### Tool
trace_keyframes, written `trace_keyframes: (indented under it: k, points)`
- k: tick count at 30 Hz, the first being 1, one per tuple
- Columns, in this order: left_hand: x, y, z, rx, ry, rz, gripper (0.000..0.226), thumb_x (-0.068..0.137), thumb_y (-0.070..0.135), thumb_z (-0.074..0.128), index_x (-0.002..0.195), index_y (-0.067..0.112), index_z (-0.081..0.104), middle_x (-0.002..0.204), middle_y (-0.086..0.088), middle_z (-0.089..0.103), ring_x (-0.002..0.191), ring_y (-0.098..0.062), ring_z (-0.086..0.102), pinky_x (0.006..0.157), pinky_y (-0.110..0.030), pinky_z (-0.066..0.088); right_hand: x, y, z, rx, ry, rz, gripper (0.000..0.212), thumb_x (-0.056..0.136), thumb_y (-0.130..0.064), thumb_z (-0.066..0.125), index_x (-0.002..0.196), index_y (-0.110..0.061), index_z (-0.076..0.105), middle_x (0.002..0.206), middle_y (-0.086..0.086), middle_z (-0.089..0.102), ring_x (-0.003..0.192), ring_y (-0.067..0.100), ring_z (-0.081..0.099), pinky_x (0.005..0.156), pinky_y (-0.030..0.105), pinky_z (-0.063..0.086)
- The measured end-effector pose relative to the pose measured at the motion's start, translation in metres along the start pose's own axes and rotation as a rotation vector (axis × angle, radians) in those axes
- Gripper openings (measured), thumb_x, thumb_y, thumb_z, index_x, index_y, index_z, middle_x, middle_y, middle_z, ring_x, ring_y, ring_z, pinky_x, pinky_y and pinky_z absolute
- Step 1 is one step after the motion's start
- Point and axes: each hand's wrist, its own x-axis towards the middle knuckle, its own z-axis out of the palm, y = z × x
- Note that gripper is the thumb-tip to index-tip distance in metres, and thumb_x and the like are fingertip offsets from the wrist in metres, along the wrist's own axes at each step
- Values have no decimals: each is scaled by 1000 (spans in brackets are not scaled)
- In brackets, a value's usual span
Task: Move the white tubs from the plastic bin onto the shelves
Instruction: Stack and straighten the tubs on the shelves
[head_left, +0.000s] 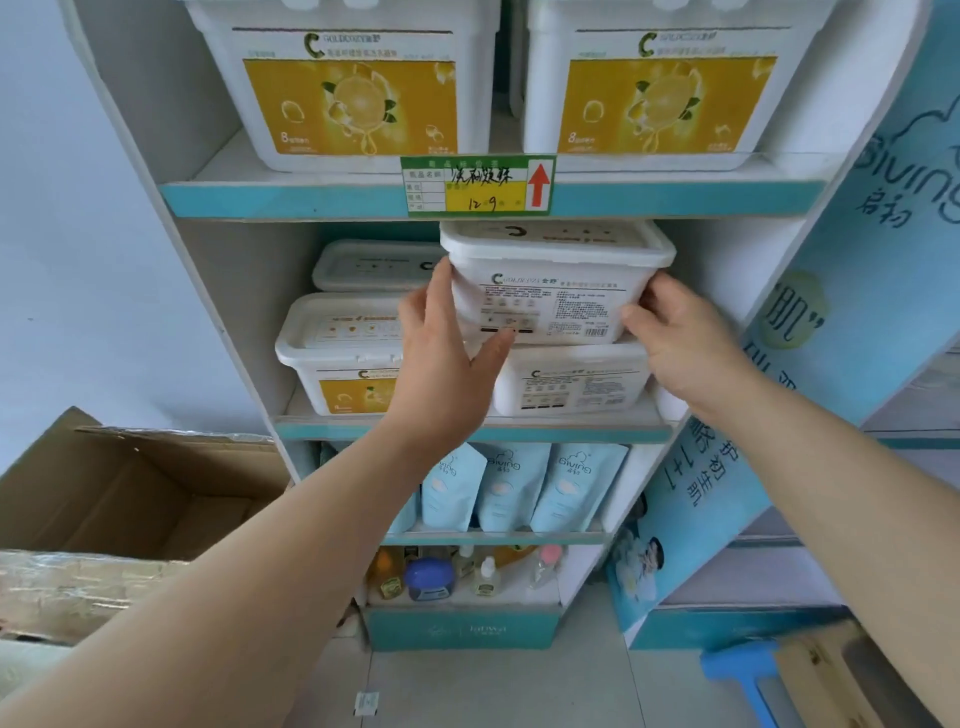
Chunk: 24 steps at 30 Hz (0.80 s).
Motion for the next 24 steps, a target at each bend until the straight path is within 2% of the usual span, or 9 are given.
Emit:
trace_keyframes:
  k: [3,5,7,11,14,16,18,21,24]
  points:
    - [-4,1,6,20,0,-13,66,94,30,57,149,30,20,136,-1,33,110,-10,44,97,-26,35,-8,2,-6,-65,81,52,36,97,-20,45,131,-24,54,124,-3,62,107,16,58,87,29,46]
    - [-5,2,6,47,2,-46,55,95,31,55,144,32,31,131,0,40,97,-6,50,91,-25,39,-14,3,-8,-105,78,97,40,98,-18,41,138,-20,48,130,0,57,106,16,57,80,25,45]
    - [-3,3,5,68,9,-59,43,95,30,55,136,31,42,127,0,46,96,-6,55,92,-29,45,-19,4,-7,-110,53,171,42,99,-17,40,140,-15,44,133,3,54,106,17,54,78,25,43]
    - [1,2,3,108,-13,-73,32,94,29,55,126,24,52,120,4,56,105,-11,56,89,-31,46,-29,7,-1,-43,34,269,35,100,-16,40,132,-6,47,103,6,54,86,19,52,83,36,47]
    - [2,1,0,86,4,-109,46,94,32,57,136,18,43,117,7,55,109,-11,54,83,-27,40,-31,6,3,-132,67,218,38,98,-20,42,135,-12,46,120,9,55,105,26,55,87,38,46]
    - [3,0,-1,75,23,-120,60,92,37,58,144,18,35,128,6,54,116,-11,52,89,-28,41,-27,6,5,-229,133,134,42,97,-23,44,138,-19,43,133,8,48,123,26,44,99,40,42]
    - [2,0,-2,48,23,-83,54,91,38,59,140,24,41,128,8,58,117,-11,53,96,-34,45,-22,3,7,-285,177,29,37,95,-21,46,132,-19,48,131,5,48,127,24,38,104,43,38]
    - [-1,1,-1,16,7,-37,35,91,37,60,125,32,51,117,15,61,112,-8,56,94,-38,49,-15,-5,11,-10,168,21,23,92,-18,48,111,-24,60,108,-9,65,100,15,62,89,43,53]
    - [-2,-3,-6,2,47,-42,35,91,50,52,120,31,47,122,13,58,110,-8,55,93,-35,47,-19,-13,15,84,183,-46,27,92,-6,48,90,-30,61,88,-20,66,86,-3,63,78,16,50]
